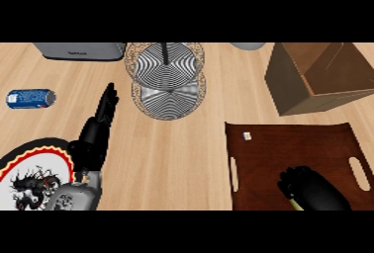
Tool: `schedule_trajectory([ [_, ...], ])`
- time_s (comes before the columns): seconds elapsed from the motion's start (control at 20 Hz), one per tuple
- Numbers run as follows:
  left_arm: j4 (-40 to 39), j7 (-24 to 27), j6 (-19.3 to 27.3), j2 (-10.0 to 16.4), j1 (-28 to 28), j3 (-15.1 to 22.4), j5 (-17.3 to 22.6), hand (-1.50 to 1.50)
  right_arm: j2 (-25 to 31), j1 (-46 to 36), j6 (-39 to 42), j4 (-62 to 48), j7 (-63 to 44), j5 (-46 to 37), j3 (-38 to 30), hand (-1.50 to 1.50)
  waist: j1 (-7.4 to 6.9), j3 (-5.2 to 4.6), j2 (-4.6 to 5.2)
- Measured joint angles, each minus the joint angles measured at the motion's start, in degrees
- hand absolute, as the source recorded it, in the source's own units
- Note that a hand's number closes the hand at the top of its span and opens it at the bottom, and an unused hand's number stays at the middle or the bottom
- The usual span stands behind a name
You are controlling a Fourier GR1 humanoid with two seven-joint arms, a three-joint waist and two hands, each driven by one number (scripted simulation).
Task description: Pick the lemon from the tray and place it in the tiered basket
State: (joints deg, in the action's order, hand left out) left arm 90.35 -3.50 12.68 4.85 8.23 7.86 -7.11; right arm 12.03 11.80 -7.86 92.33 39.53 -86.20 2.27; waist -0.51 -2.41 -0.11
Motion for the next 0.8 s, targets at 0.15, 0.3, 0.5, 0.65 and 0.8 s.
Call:
schedule_trajectory([
  [0.15,-0.09,-0.01,0.08,-0.08,0.15,0.26,-0.3,0.0,-3.52,0.19,4.88,1.72,-7.7,-6.91,2.17,1.5,-0.24,-0.29,-0.02],
  [0.3,-0.19,0.0,-0.17,-0.19,0.14,0.35,-0.07,0.0,-6.49,-0.57,10.17,3.52,-16.29,-11.49,5.74,1.5,-0.68,0.12,-0.02],
  [0.5,-0.74,-0.07,-0.11,-0.4,0.63,0.35,-0.13,0.0,-9.38,-3.51,16.6,6.66,-28.98,-13.47,12.44,1.5,-0.97,1.09,-0.05],
  [0.65,-0.91,-0.15,-0.38,-0.42,1.01,0.4,0.0,0.0,-10.74,-7.02,21.26,9.55,-39.49,-12.82,18.04,1.5,-1.36,1.65,-0.12],
  [0.8,-1.0,-0.52,-0.45,-0.67,1.22,0.69,-0.03,0.0,-11.41,-11.45,25.65,13.25,-49.79,-11.05,23.43,1.5,-1.72,1.93,-0.24],
])
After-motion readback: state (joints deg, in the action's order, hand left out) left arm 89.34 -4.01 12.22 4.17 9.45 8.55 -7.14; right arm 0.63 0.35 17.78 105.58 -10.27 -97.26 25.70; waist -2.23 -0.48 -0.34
